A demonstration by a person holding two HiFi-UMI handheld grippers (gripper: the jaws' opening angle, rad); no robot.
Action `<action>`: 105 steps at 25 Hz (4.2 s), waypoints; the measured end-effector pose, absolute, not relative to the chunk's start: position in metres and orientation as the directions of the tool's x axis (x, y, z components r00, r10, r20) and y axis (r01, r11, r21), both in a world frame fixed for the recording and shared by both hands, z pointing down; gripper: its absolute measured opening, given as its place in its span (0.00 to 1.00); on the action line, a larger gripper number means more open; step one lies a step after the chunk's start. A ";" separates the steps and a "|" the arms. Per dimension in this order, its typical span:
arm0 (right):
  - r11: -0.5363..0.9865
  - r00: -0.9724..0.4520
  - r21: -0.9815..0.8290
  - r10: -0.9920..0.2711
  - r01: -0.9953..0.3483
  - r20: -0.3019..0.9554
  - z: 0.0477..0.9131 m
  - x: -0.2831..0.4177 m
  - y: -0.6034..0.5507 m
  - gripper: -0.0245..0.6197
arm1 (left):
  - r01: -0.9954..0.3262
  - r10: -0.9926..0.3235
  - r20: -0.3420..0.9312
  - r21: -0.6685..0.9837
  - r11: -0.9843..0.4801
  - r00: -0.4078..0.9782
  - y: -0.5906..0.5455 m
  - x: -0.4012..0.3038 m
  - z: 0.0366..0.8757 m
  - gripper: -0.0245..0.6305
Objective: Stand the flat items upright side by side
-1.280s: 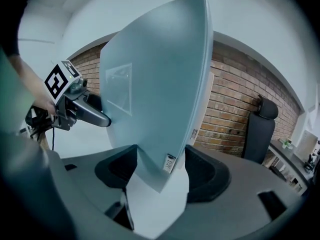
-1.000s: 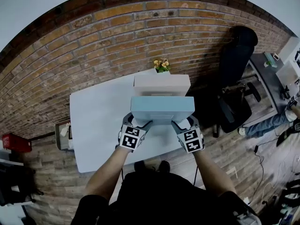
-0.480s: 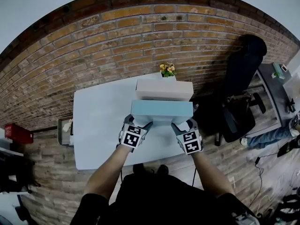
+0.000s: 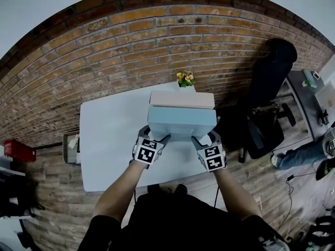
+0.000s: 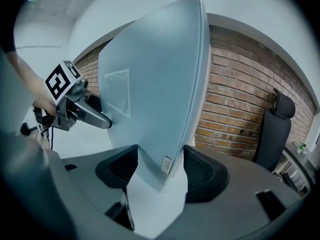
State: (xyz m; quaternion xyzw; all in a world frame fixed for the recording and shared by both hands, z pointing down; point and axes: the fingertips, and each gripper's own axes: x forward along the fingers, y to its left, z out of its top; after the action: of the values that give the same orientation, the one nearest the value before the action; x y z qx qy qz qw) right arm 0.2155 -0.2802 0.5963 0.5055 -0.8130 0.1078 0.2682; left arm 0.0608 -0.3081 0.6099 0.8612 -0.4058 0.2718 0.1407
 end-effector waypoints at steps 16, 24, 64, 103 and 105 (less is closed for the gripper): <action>0.452 -0.328 0.104 -0.771 -0.886 0.546 0.596 0.216 -0.284 0.50 | -0.758 -0.600 0.588 0.035 -0.651 0.543 -0.312 0.060 0.615 0.65; 0.496 -0.389 0.040 -0.725 -0.867 0.569 0.603 0.220 -0.283 0.68 | -0.686 -0.540 0.605 0.014 -0.727 0.585 -0.305 0.056 0.616 0.65; 0.656 -0.607 -0.082 -0.635 -0.750 0.477 0.578 0.235 -0.302 0.78 | -0.679 -0.549 0.572 0.020 -0.733 0.610 -0.314 0.038 0.583 0.65; 0.471 -0.511 -0.198 -0.799 -0.859 0.318 0.519 0.068 -0.216 0.36 | -0.902 -0.864 0.263 0.086 -0.422 0.429 -0.203 -0.168 0.470 0.09; 0.488 -0.521 -0.184 -0.802 -0.853 0.291 0.503 0.045 -0.216 0.31 | -0.911 -0.873 0.263 0.081 -0.403 0.410 -0.196 -0.193 0.463 0.07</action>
State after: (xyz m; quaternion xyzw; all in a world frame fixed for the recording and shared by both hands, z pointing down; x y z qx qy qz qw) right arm 0.0451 -0.2157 0.5035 0.4822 -0.8584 0.1539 0.0832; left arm -0.1928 -0.1961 0.4630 0.8329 -0.5357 0.0898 0.1062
